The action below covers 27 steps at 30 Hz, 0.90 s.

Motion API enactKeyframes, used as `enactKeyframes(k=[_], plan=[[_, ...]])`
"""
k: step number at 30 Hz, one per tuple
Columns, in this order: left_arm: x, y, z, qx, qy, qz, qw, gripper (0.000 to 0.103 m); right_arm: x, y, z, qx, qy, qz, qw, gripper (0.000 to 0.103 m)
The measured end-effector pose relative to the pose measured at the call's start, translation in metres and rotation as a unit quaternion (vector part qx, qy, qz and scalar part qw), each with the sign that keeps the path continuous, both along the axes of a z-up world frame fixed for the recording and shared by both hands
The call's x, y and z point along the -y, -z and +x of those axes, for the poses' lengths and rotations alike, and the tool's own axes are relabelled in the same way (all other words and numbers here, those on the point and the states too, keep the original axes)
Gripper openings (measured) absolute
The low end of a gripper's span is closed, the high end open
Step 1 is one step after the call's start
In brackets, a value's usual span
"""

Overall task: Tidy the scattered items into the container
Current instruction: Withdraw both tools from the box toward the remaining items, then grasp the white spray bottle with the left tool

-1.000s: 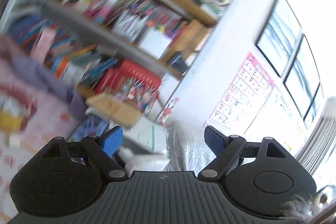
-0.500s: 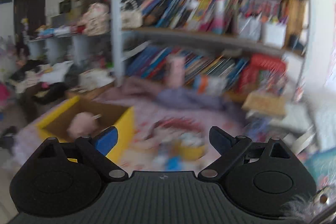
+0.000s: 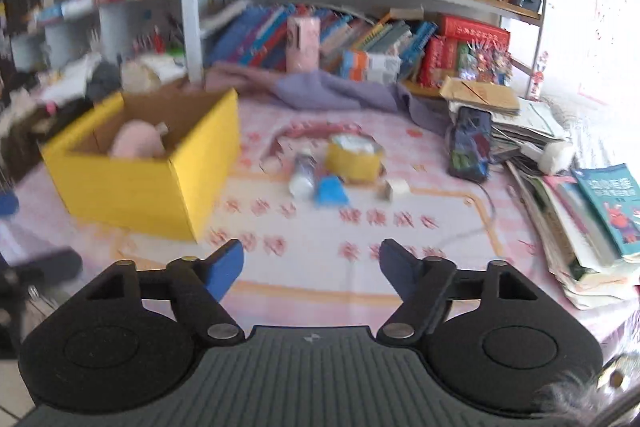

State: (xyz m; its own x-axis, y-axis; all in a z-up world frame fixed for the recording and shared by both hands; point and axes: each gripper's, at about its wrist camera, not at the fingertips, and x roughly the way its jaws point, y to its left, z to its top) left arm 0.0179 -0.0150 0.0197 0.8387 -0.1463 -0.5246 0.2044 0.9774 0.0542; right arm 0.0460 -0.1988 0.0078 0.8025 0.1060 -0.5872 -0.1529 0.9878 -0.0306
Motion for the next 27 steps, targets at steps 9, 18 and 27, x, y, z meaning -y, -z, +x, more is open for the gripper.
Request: enactKeyframes(k=[9,18,27], plan=[[0.038,0.006,0.016,0.001,0.035,0.011,0.9993,0.098,0.029,0.008,0.014,-0.007,0.020,0.019,1.000,0.070],[0.078,0.018,0.056,-0.029,0.046,0.011,0.9985,0.090,0.063,0.019,0.054,-0.040,0.013,0.023,0.999,0.059],[0.115,0.036,0.116,-0.058,0.006,0.009,0.9983,0.066,0.096,0.034,0.122,-0.071,-0.025,-0.001,0.997,0.057]])
